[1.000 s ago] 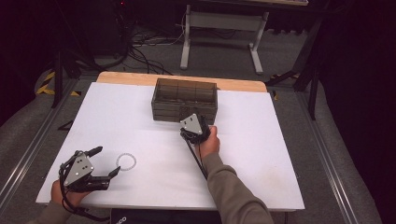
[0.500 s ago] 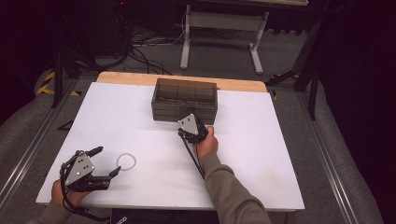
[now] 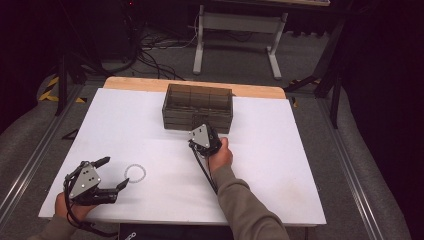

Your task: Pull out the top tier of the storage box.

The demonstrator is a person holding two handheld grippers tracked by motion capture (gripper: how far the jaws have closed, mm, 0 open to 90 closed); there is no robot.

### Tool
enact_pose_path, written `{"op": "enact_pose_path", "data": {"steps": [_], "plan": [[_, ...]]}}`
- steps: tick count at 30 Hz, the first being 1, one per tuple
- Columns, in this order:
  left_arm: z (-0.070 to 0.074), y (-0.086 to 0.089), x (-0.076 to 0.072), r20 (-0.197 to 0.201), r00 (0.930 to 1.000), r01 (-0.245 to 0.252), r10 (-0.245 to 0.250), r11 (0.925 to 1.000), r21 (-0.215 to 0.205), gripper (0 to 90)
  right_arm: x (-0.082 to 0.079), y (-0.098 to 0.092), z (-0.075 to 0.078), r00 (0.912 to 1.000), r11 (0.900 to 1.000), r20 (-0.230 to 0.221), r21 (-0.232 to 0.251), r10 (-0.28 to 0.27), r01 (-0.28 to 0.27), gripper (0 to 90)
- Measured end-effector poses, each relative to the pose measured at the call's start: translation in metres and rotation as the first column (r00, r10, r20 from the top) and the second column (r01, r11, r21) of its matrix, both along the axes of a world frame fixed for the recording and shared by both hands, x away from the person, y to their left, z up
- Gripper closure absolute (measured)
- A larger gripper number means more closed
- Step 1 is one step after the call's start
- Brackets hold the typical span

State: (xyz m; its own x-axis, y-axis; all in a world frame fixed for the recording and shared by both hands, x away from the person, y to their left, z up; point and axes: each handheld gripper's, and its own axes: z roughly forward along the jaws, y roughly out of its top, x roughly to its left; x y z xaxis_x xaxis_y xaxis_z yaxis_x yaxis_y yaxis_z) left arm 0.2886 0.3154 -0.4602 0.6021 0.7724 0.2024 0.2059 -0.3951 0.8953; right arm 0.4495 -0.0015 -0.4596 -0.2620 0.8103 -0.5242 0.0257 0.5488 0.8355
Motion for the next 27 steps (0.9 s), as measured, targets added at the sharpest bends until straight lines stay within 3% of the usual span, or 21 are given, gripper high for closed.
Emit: {"op": "enact_pose_path", "data": {"steps": [7,12,17,27], "plan": [[-0.0008,-0.0009,0.0006,-0.008,0.9999,0.009,-0.009,0.9999,0.004,11.6,0.0005,0.0037,0.0021,0.9994,1.000,0.034,-0.022,0.009,-0.009,83.7],[-0.0002,-0.0003,0.0005,-0.001,1.0000,0.006,-0.006,1.0000,0.007,11.5,0.0020,0.0019,0.0001,1.0000,1.000,-0.002,-0.023,0.003,-0.003,78.8],[-0.0008,-0.0013,0.0005,-0.009,0.9999,0.011,-0.011,0.9999,0.000,11.4,0.0057,0.0028,-0.0006,1.0000,0.999,0.007,-0.042,0.000,0.000,79.2],[-0.0008,-0.0004,0.0014,-0.003,1.0000,0.006,-0.006,1.0000,0.003,10.9,0.0066,0.0039,-0.0018,0.9998,0.999,0.010,-0.035,-0.015,0.016,80.9]]}}
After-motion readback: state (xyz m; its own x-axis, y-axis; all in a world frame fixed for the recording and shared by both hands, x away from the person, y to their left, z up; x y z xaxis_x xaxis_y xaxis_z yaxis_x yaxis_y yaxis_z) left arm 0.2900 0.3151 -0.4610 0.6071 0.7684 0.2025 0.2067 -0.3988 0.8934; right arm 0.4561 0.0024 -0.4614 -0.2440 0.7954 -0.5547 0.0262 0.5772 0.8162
